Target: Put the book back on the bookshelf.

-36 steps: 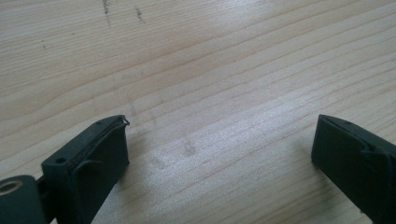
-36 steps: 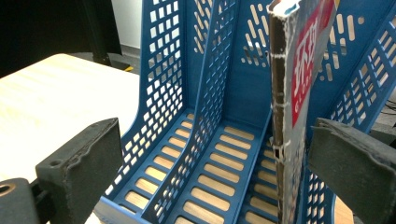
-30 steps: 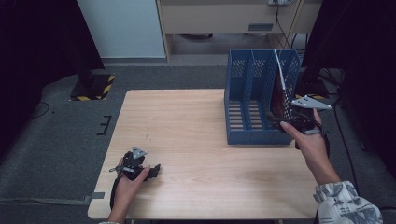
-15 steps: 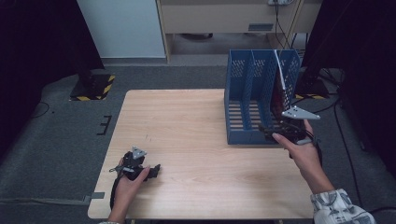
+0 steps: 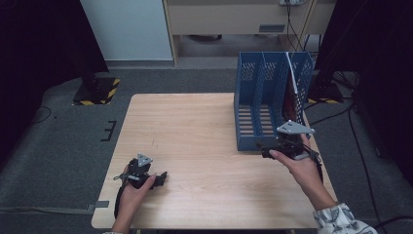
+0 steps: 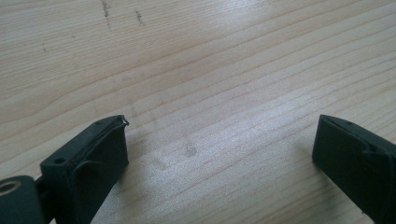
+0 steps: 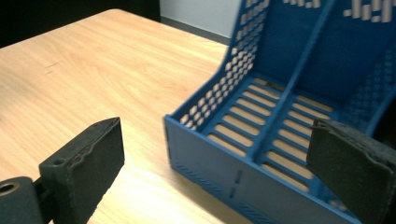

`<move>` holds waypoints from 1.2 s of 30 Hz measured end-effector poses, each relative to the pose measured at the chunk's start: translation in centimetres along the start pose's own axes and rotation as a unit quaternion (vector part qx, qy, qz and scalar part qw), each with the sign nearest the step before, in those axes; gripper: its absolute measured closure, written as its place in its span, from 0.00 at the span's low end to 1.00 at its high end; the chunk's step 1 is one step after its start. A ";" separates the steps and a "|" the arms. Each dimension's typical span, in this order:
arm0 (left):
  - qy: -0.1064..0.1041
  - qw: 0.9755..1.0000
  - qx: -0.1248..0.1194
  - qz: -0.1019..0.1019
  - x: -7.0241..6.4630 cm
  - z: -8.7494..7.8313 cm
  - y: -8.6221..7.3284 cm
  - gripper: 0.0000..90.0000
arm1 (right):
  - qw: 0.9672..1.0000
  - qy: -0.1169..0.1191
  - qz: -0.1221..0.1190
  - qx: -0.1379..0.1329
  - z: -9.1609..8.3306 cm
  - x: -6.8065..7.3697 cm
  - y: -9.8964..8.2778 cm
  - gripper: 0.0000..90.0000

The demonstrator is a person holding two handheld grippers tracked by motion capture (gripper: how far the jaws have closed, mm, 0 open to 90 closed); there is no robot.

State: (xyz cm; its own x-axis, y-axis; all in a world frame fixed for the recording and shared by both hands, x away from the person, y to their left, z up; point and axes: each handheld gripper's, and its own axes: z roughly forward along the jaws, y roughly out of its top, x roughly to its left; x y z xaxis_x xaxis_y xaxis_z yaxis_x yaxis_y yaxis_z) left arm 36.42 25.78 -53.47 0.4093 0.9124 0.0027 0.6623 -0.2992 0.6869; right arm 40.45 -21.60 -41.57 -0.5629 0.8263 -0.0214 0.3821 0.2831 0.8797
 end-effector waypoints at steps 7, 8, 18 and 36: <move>0.001 1.000 0.000 0.000 0.0 0.0 0.0 0.03 | 1.000 0.026 -0.015 0.010 1.0 2.2 -0.1 0.05; 0.001 1.000 0.000 0.000 0.0 0.0 0.0 0.03 | 0.999 0.030 -0.015 0.012 1.1 2.5 -0.1 0.05; 0.000 1.000 0.001 0.001 0.0 0.0 0.0 0.03 | 0.998 0.059 -0.030 0.022 2.5 5.4 -0.2 0.05; 0.000 1.000 0.001 0.002 0.0 0.0 0.0 0.02 | 0.991 0.115 -0.049 0.055 5.6 10.6 -1.8 0.06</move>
State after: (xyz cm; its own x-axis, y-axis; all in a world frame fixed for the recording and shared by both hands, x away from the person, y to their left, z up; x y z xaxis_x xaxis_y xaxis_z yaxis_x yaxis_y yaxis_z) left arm 36.47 25.80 -53.47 0.4121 0.9111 0.0045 0.6620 -0.3028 0.6857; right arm 37.85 -10.61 -46.07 -0.7486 0.6628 0.0148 0.3873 0.4191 0.8212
